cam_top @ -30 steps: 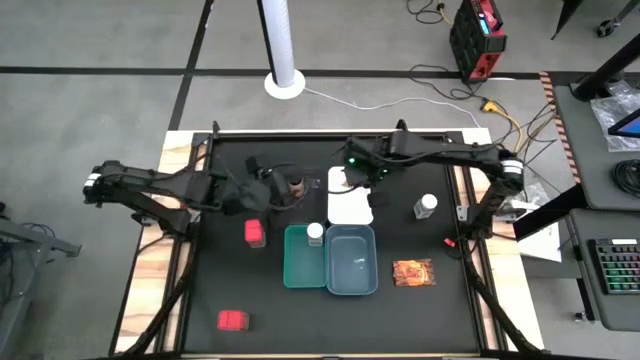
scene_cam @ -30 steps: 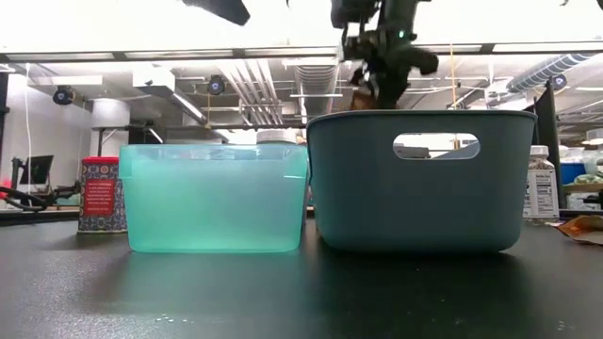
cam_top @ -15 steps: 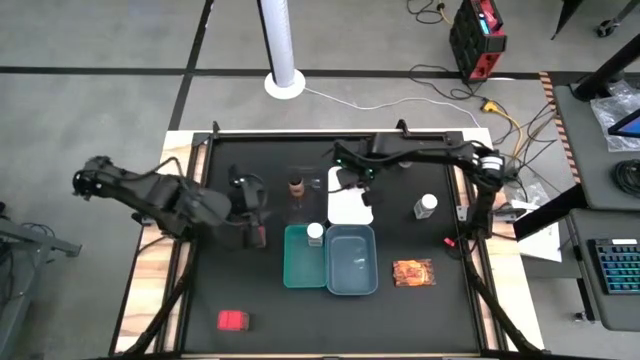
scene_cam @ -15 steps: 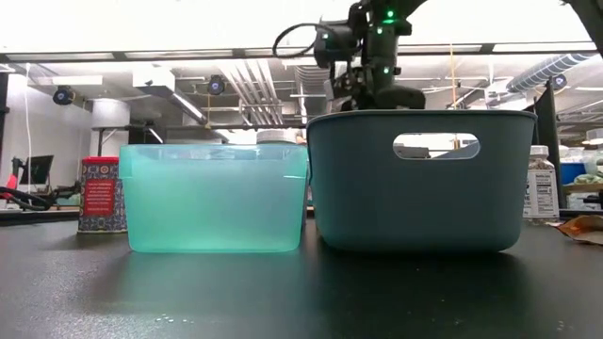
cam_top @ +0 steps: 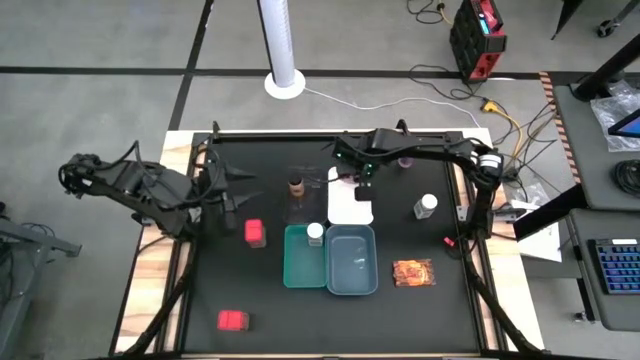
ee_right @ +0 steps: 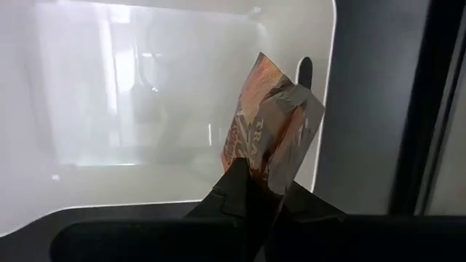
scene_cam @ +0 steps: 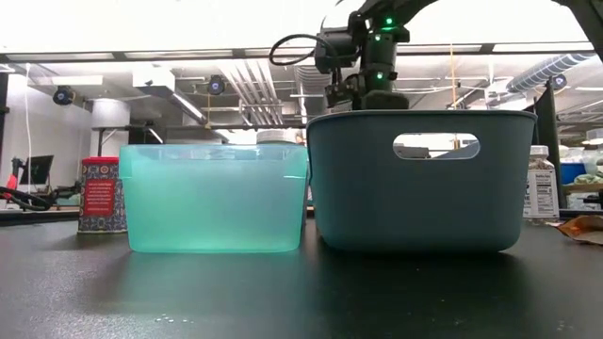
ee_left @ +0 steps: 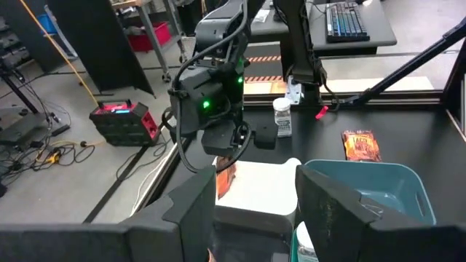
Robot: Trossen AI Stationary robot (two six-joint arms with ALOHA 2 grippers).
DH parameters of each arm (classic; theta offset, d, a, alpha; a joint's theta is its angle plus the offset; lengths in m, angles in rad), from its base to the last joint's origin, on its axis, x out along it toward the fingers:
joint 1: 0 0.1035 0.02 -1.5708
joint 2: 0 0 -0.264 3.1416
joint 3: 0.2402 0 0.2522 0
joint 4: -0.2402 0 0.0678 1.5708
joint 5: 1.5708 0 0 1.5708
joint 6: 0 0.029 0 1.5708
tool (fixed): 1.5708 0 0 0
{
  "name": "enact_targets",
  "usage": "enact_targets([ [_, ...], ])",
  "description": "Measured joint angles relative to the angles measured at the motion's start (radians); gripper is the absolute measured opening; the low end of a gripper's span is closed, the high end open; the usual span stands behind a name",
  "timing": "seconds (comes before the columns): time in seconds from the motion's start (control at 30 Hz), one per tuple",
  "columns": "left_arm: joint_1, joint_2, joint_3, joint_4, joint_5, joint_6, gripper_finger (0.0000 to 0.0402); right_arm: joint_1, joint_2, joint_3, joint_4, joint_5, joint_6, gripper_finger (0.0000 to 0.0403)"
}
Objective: Sort spices by type
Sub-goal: Put the left orange seasoning pack into the white bin
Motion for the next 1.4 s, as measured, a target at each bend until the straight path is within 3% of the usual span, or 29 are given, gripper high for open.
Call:
enact_targets([
  [0.13, 0.000, 0.000, 0.000, -0.001, 0.000, 0.000, 0.0173, 0.000, 0.003, 0.000, -0.001, -0.047, -0.004, 0.0009],
  [1.4, 0.000, -0.006, -0.067, 0.025, 0.002, 0.015, 0.0173, 0.000, 0.060, -0.001, 0.017, -0.039, -0.026, 0.0012],
])
